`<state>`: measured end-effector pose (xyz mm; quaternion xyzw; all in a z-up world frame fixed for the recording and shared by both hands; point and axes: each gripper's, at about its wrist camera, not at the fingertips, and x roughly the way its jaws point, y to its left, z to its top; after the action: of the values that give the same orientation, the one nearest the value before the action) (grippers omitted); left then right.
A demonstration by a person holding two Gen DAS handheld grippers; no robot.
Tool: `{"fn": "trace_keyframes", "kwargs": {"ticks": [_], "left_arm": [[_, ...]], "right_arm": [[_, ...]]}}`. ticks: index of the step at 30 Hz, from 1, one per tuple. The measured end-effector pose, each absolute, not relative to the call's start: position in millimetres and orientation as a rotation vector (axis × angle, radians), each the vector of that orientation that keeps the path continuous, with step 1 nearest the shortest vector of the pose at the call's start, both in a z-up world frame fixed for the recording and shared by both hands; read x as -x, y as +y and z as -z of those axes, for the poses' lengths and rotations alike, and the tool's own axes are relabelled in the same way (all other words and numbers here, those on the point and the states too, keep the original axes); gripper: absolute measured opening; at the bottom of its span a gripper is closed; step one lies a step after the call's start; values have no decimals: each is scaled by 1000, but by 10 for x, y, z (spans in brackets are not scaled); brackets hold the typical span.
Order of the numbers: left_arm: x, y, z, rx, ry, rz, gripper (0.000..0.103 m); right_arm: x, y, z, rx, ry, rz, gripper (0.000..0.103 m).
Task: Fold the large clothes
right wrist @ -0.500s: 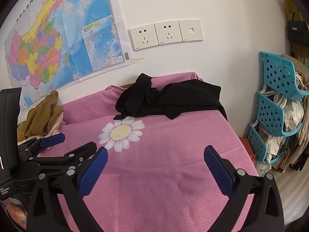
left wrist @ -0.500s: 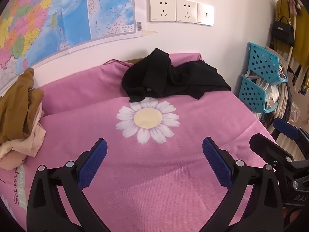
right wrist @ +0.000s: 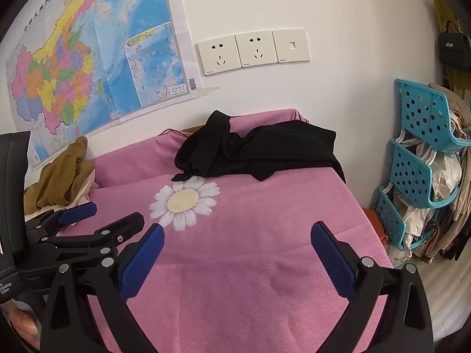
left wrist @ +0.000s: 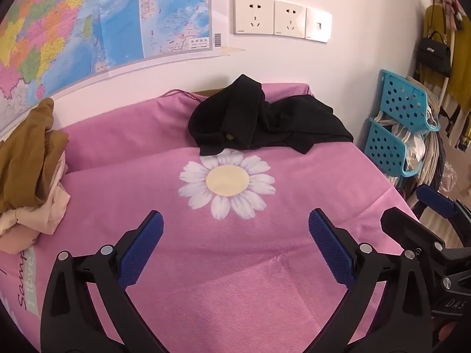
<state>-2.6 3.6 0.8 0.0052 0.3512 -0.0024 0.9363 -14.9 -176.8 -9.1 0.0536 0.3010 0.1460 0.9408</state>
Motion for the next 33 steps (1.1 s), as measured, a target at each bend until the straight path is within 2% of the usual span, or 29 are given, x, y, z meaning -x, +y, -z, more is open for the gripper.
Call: {"fn": "trace_keyframes", "kwargs": {"ticks": [33], "left_arm": [[26,99,-53,10,709,-12,98]], "right_arm": [[87,-1777,84,-90,632,-272,97]]}}
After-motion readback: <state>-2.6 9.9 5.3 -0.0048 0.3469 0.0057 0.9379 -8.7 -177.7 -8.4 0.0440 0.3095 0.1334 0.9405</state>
